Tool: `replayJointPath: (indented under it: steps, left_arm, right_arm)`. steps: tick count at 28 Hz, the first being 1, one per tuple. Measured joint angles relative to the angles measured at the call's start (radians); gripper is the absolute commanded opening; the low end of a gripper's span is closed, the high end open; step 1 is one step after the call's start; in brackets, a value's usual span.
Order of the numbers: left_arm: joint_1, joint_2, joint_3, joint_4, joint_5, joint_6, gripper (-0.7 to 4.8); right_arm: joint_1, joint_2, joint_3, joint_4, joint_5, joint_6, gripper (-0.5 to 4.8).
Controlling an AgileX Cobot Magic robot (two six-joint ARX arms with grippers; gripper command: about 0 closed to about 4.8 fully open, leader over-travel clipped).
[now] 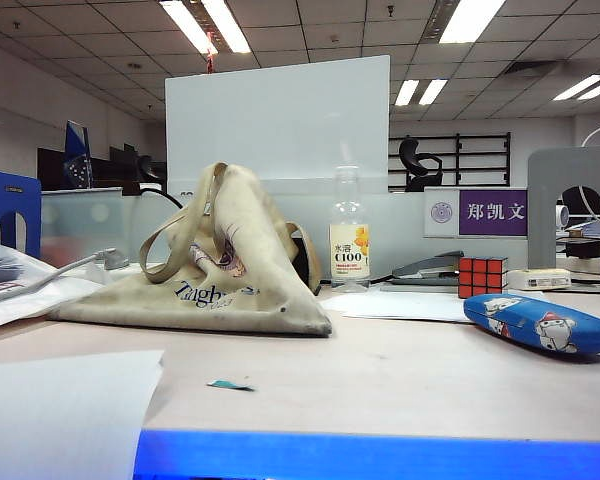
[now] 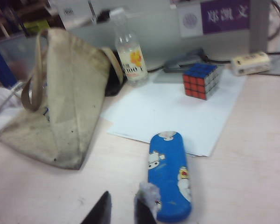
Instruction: Take the glasses case out of the canvas bag and put it on the table.
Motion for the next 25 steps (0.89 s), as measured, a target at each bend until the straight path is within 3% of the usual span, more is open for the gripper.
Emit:
replayJointPath:
  steps: [3, 7, 10, 12, 15, 18, 21, 25]
  left_arm:
    - [0.000, -0.099, -0.011, -0.006, 0.014, -0.007, -0.06]
    - [0.000, -0.216, -0.008, 0.052, 0.020, -0.024, -0.06]
    - [0.000, -0.269, -0.007, 0.114, -0.008, -0.037, -0.06]
    - [0.000, -0.288, -0.007, 0.120, -0.044, -0.037, -0.06]
    - [0.000, -0.305, -0.007, 0.052, -0.053, -0.061, -0.06]
    - [0.000, -0.324, -0.015, -0.116, -0.049, -0.119, -0.06]
    - [0.000, -0.349, -0.116, -0.113, 0.061, -0.061, -0.06]
    - [-0.001, -0.388, -0.301, -0.011, 0.252, -0.036, -0.06]
  right_arm:
    - [0.002, 0.000, -0.132, 0.206, -0.032, 0.029, 2.18]
    - [0.002, 0.004, -0.281, 0.418, 0.034, 0.071, 1.93]
    - [0.002, 0.003, -0.354, 0.449, 0.153, 0.071, 1.93]
    - [0.000, 0.006, -0.360, 0.364, 0.252, 0.080, 1.93]
    - [0.000, 0.008, -0.360, 0.311, 0.321, 0.080, 1.93]
    - [0.000, 0.008, -0.360, 0.336, 0.332, 0.080, 1.93]
    - [0.000, 0.006, -0.360, 0.391, 0.332, 0.080, 1.93]
    - [0.000, 0.006, -0.360, 0.392, 0.332, 0.080, 1.93]
